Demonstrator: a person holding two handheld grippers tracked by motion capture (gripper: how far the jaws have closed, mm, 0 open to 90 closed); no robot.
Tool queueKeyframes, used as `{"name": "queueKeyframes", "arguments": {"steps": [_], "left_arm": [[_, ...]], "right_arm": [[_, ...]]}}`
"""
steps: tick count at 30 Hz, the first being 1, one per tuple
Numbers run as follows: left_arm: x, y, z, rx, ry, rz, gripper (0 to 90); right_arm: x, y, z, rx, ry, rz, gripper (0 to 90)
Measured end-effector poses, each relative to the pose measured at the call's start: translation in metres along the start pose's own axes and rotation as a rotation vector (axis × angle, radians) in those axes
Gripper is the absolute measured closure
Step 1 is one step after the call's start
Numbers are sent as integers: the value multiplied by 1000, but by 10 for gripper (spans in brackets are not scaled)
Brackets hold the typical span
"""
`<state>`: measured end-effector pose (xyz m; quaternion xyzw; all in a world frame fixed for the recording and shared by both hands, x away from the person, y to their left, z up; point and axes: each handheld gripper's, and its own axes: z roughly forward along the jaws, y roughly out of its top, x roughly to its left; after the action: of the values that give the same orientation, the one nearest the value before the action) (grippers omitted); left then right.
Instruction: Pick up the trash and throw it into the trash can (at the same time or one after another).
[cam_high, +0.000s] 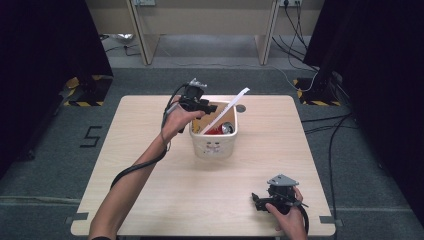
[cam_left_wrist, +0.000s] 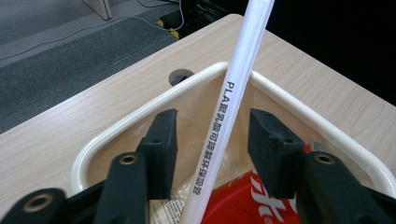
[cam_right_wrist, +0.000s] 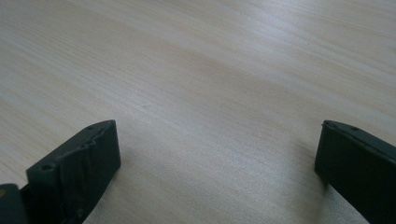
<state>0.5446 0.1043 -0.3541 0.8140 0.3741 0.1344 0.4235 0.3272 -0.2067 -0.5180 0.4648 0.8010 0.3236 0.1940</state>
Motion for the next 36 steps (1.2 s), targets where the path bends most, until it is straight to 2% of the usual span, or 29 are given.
{"name": "queueKeyframes", "arguments": {"steps": [6, 16, 23, 36], "left_arm": [[3, -7, -15, -14, -9, -12, 409], [14, -22, -35, -11, 6, -45, 308], [22, -32, -45, -18, 14, -63, 269], [35, -49, -63, -40, 30, -82, 263]], "right_arm": [[0, 0, 0, 0, 0, 0, 4], [0, 0, 0, -1, 2, 2, 4], [0, 0, 0, 0, 2, 3, 4], [0, 0, 0, 0, 2, 3, 4]]}}
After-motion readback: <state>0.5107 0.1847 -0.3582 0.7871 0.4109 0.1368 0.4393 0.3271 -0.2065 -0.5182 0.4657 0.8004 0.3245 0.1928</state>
